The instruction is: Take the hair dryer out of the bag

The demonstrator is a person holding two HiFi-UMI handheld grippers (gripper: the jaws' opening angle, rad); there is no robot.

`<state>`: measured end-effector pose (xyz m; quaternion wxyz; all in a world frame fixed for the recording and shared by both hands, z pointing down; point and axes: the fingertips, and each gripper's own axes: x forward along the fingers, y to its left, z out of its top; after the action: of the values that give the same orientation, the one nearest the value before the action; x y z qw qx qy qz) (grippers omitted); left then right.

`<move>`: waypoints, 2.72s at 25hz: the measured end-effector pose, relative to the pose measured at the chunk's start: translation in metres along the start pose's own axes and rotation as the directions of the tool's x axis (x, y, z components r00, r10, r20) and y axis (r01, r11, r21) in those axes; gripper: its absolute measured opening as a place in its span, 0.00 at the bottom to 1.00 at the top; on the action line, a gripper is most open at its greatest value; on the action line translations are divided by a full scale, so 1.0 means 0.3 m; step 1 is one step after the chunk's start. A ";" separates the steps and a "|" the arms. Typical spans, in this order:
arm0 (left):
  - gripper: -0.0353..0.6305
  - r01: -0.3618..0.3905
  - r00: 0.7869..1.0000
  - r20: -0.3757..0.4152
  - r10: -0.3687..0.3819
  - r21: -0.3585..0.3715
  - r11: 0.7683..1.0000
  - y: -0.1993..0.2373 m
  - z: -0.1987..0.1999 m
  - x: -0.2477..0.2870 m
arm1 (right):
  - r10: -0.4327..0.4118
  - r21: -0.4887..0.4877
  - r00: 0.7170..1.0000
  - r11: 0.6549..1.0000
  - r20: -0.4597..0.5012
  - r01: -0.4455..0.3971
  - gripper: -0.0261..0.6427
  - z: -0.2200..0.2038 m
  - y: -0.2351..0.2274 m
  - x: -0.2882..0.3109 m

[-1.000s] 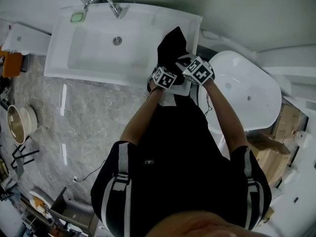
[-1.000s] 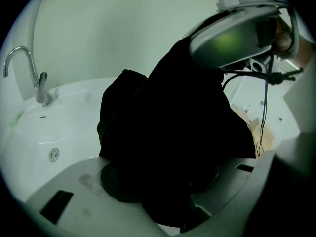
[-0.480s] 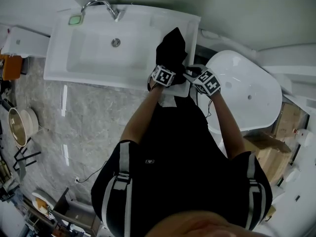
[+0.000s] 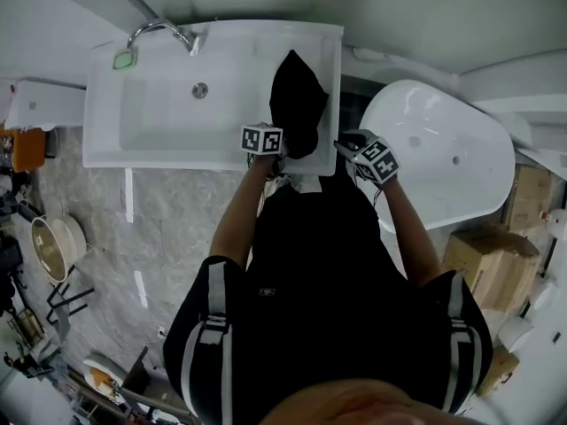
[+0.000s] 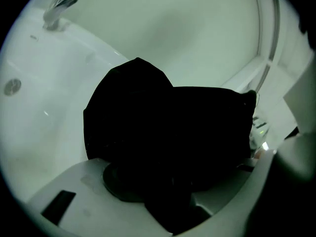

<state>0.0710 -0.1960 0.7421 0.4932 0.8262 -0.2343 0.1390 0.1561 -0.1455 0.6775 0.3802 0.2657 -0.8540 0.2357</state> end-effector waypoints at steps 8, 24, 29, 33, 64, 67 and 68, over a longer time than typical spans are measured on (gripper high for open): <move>0.34 0.385 0.913 0.176 -0.367 -0.083 0.919 -0.217 0.047 -0.177 | 0.114 0.207 0.942 0.961 0.315 -0.185 0.41 0.153 -0.108 -0.085; 0.34 0.581 0.767 0.268 -0.583 0.094 0.808 -0.408 0.001 -0.538 | 0.454 0.031 0.677 0.818 0.578 -0.575 0.15 0.568 0.079 -0.196; 0.34 0.587 0.766 0.234 -0.599 0.127 0.800 -0.407 -0.031 -0.596 | 0.341 0.028 0.650 0.873 0.679 -0.486 0.14 0.680 0.016 -0.279; 0.34 0.597 0.759 0.220 -0.613 0.143 0.790 -0.421 -0.053 -0.617 | 0.257 0.046 0.651 0.911 0.714 -0.410 0.14 0.740 -0.040 -0.332; 0.34 0.388 0.812 0.447 -0.375 0.065 0.919 -0.416 -0.095 -0.620 | 0.304 -0.153 0.593 0.944 0.746 -0.292 0.14 0.959 -0.262 -0.495; 0.34 0.359 0.800 0.498 -0.335 0.051 0.932 -0.406 -0.034 -0.605 | 0.329 -0.131 0.642 0.933 0.692 -0.336 0.14 0.842 -0.207 -0.395; 0.34 0.351 0.796 0.509 -0.327 0.051 0.935 -0.403 -0.016 -0.602 | 0.340 -0.113 0.655 0.925 0.674 -0.364 0.14 0.790 -0.183 -0.353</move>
<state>-0.0194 -0.0977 0.5706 0.4493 0.8499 -0.2079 -0.1803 0.1270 -0.3006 0.4643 -0.0177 0.1691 -0.9641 0.2041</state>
